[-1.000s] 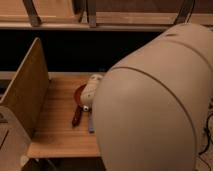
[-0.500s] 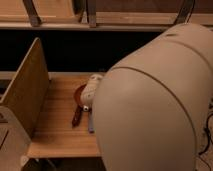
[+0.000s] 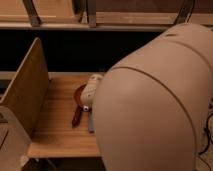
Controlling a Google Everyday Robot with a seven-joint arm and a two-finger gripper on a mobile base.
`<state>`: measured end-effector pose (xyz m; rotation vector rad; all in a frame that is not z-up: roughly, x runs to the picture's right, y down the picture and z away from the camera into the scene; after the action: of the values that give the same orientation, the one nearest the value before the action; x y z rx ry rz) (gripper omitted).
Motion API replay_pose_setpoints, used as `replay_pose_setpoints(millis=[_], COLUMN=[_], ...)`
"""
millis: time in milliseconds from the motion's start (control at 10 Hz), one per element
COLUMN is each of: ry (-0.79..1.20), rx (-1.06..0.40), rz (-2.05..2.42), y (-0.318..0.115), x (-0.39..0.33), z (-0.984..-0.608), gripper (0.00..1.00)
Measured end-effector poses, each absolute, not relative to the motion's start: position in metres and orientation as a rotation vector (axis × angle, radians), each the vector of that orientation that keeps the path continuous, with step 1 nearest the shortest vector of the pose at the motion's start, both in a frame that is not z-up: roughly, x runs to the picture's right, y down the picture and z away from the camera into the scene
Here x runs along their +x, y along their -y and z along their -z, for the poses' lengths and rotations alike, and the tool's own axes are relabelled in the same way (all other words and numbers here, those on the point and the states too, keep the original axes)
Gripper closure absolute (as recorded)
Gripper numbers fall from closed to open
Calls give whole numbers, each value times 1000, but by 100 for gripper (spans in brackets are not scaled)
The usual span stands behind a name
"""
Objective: Place the ceramic cup over the eraser
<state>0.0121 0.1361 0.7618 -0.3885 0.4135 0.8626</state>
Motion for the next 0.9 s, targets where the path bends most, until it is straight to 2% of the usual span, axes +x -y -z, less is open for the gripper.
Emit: replay_pose_setpoints(millis=[600,900], ry=[-409,-391], rx=[-387,-380], rz=[-862,-832], y=[-135,-128], x=[11,-3], z=[-761,-740], gripper=[20,20])
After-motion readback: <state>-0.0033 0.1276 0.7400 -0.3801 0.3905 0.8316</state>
